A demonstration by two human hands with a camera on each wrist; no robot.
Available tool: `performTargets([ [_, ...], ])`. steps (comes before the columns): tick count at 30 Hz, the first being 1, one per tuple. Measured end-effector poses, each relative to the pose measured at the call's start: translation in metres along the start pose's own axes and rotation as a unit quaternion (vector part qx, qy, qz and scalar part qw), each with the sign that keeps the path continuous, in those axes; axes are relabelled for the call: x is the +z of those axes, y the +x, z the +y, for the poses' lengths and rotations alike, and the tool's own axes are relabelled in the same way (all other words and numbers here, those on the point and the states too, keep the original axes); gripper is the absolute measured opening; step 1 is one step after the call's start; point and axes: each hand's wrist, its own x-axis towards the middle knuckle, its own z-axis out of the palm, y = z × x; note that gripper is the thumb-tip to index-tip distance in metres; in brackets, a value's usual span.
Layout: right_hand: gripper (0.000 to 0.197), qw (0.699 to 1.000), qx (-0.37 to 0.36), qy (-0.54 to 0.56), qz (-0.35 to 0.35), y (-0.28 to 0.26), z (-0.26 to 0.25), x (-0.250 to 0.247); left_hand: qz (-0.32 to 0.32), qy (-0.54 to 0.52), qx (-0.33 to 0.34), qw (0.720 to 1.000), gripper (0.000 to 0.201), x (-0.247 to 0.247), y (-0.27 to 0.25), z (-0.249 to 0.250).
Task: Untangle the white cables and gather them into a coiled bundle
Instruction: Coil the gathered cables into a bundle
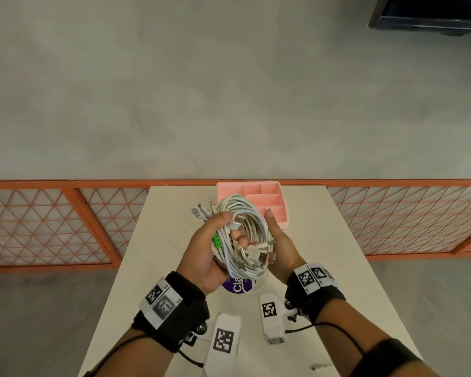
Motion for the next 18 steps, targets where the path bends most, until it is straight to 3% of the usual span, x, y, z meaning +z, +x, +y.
performTargets([
  [3, 0.059, 1.0, -0.015, 0.022, 0.005, -0.002, 0.013, 0.0, -0.032, -0.039, 0.004, 0.999, 0.029, -0.01, -0.003, 0.01],
  [6, 0.032, 0.991, -0.042, -0.126, 0.032, -0.01, 0.027, -0.009, -0.05, -0.082, 0.022, 0.995, 0.037, -0.016, -0.003, 0.022],
  [12, 0.033, 0.978, -0.047, -0.185, 0.086, -0.022, 0.052, -0.034, 0.0, -0.123, 0.049, 0.991, 0.021, -0.019, 0.0, 0.024],
  [16, 0.019, 0.981, -0.024, -0.175, 0.074, -0.029, 0.056, -0.041, 0.027, -0.113, 0.064, 0.991, 0.021, -0.02, 0.004, 0.022],
  [18, 0.02, 0.974, -0.023, -0.218, 0.06, -0.034, 0.056, -0.044, 0.023, -0.113, 0.067, 0.991, 0.031, -0.022, 0.006, 0.023],
])
